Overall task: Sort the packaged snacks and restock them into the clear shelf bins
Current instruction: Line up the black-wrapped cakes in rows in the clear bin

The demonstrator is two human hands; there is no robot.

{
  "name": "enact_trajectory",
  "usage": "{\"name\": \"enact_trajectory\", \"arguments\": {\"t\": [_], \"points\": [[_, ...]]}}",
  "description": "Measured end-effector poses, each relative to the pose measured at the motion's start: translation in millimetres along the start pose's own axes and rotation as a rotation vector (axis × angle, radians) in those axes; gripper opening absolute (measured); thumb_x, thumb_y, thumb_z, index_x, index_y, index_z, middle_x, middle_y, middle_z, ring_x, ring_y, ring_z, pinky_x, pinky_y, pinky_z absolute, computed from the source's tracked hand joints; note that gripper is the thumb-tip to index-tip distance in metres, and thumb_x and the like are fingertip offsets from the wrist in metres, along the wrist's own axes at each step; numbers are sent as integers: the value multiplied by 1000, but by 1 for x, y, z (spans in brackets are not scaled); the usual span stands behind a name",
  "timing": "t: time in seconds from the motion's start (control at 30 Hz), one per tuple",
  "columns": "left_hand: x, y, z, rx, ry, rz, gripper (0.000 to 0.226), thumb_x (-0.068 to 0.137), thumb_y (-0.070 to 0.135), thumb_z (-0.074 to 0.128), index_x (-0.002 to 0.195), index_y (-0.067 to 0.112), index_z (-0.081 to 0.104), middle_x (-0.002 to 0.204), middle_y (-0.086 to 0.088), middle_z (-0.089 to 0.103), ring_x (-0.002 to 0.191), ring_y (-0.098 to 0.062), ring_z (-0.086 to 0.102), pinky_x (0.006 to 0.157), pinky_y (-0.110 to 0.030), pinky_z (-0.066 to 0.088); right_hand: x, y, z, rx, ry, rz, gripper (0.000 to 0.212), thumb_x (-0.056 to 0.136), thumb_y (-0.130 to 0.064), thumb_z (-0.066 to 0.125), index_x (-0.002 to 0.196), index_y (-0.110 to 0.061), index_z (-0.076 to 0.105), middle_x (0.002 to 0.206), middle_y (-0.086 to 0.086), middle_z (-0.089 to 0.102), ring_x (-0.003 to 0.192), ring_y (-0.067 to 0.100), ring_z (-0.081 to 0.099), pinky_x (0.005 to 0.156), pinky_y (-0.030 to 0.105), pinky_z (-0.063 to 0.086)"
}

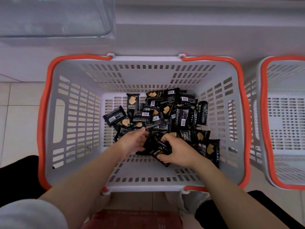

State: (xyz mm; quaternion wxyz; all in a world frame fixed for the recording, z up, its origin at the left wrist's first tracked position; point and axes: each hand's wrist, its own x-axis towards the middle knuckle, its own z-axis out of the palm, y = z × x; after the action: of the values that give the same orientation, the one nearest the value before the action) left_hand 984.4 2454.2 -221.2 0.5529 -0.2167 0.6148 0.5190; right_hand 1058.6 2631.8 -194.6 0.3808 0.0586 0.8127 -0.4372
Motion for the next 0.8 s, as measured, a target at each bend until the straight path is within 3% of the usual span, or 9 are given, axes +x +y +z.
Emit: {"name": "enact_trajectory", "arguments": {"t": [0.1,0.17,0.23,0.3,0.4,0.5,0.67,0.73,0.8], "points": [[6,-9,-21,581,354,188,22,97,18,45,111,11,60,110,-11,62,91,-24,61,78,-30,49,3,4,2,189,70,112,35,81,-33,70,100,-27,41,89,-14,56,75,-5,55,57,11,40],[10,-18,-41,851,552,302,29,94,8,46,121,7,55,121,-14,54,96,-27,57,82,-35,49,5,8,3,344,108,194,32,80,-32,70,99,-27,44,95,-11,58,82,-4,55,62,12,41],[15,-27,-58,948,677,339,37,90,6,50,127,4,49,130,-15,46,114,-32,48,93,-40,42,8,11,3,520,139,253,28,81,-30,70,98,-27,48,103,-5,60,90,4,59,71,19,46],[22,-33,-67,927,682,258,41,90,8,53,130,5,45,134,-15,43,118,-33,45,96,-42,39,10,12,2,680,156,288,24,82,-25,70,96,-27,52,104,-2,62,92,9,60,77,24,48],[34,-38,-66,809,533,135,40,88,12,59,126,7,48,127,-14,55,111,-31,55,96,-44,44,10,14,0,865,153,325,18,84,-17,67,99,-20,57,101,2,64,95,18,61,91,36,47],[40,-40,-57,652,517,94,43,86,15,63,125,8,48,119,-13,63,106,-30,60,94,-45,47,4,13,-3,1014,152,335,23,83,-13,66,105,-15,59,105,6,66,95,20,62,91,36,47],[39,-27,-36,581,523,157,25,87,22,62,109,13,52,111,-8,65,85,-23,61,72,-34,49,-10,8,-10,1323,129,234,38,66,-14,66,105,-12,61,85,-2,72,78,11,67,70,26,51],[30,-13,-30,469,492,222,21,86,21,63,102,17,50,109,-4,62,85,-23,61,77,-40,53,-17,6,-13,1449,133,198,43,69,-12,62,112,-8,61,94,4,70,85,17,66,76,31,52],[15,4,-26,345,412,283,25,87,18,62,108,23,49,116,-3,57,86,-23,65,82,-42,54,-26,1,-16,1557,116,142,44,73,-11,58,117,-5,60,104,11,68,93,24,66,80,36,53]]}}
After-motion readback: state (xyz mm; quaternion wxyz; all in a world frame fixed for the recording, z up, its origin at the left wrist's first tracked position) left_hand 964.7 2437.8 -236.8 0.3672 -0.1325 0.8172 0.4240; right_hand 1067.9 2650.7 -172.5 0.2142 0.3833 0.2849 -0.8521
